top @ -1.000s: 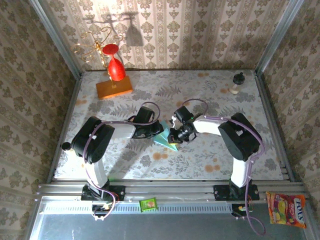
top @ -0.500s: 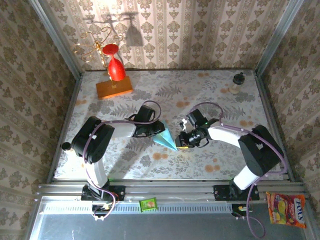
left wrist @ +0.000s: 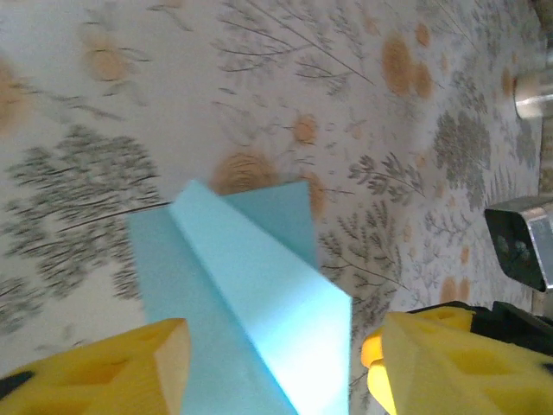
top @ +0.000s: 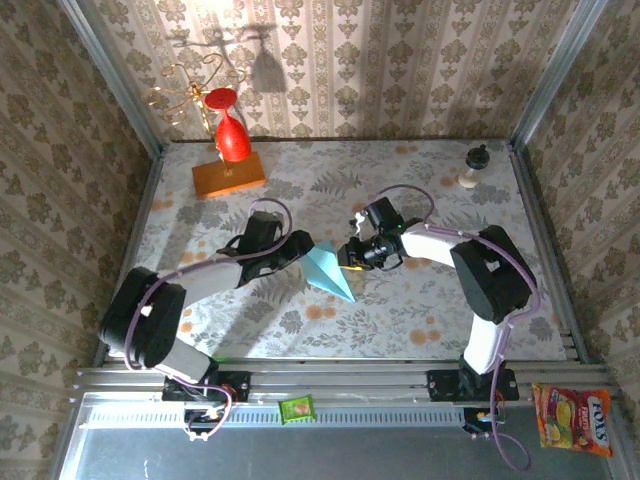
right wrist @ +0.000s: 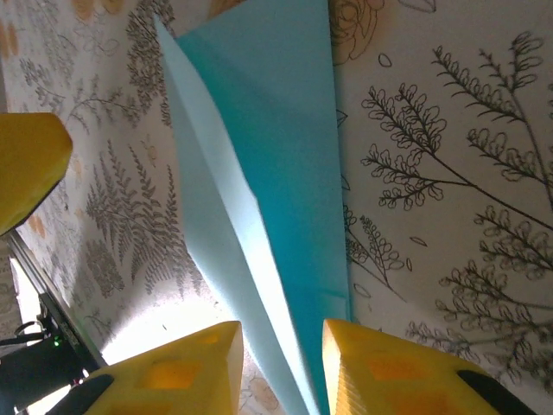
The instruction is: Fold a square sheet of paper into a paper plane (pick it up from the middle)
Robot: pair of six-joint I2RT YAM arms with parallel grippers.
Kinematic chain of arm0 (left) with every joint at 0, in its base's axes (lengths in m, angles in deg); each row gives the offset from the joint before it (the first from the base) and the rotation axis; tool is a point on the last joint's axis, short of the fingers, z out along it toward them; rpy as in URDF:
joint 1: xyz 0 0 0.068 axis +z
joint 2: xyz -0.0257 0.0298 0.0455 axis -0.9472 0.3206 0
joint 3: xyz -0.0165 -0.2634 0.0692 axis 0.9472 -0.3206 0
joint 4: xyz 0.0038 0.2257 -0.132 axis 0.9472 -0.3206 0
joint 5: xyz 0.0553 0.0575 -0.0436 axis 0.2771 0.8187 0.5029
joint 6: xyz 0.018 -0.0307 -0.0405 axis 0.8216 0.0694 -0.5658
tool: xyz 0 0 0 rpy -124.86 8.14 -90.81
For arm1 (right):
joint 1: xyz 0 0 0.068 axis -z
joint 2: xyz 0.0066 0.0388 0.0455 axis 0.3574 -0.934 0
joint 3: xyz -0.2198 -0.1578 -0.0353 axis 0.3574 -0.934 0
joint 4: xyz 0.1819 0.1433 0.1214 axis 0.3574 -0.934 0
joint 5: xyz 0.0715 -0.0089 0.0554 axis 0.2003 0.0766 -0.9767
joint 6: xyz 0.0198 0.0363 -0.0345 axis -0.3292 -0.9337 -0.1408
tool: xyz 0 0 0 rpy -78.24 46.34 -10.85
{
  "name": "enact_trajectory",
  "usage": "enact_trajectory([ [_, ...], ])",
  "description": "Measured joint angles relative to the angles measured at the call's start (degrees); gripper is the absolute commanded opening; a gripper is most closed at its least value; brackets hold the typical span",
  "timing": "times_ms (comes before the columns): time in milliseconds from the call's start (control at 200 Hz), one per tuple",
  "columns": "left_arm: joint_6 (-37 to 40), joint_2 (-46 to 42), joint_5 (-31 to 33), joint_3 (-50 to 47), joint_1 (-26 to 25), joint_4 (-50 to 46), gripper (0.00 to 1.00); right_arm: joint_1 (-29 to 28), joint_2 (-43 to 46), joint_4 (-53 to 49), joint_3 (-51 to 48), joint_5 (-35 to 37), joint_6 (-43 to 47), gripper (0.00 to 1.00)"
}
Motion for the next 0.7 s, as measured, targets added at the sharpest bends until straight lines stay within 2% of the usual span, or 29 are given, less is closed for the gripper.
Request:
enact_trajectory([
  [75, -0.61, -1.42, 0.63, -2.01, 0.50, -0.13, 0.76, 0.00, -1.22, -0.09, 0.50, -0.90, 0.55, 0.31],
  [235, -0.98, -2.69, 0.85, -3.93, 1.01, -0.26, 0.86, 0.00, -2.12, -0.04, 1.01, -2.78, 1.44, 0.26],
  [500, -0.96, -5.29, 0.85, -4.61, 1.33, 0.02, 0.91, 0.00, -3.28, 1.25, 1.55, -5.77, 1.38, 0.13],
  [700, -0.94, -8.22, 0.83, -4.72, 2.03, -0.11, 0.93, 0.52, -2.38, 5.55, 0.61, -6.03, -0.63, 0.11],
])
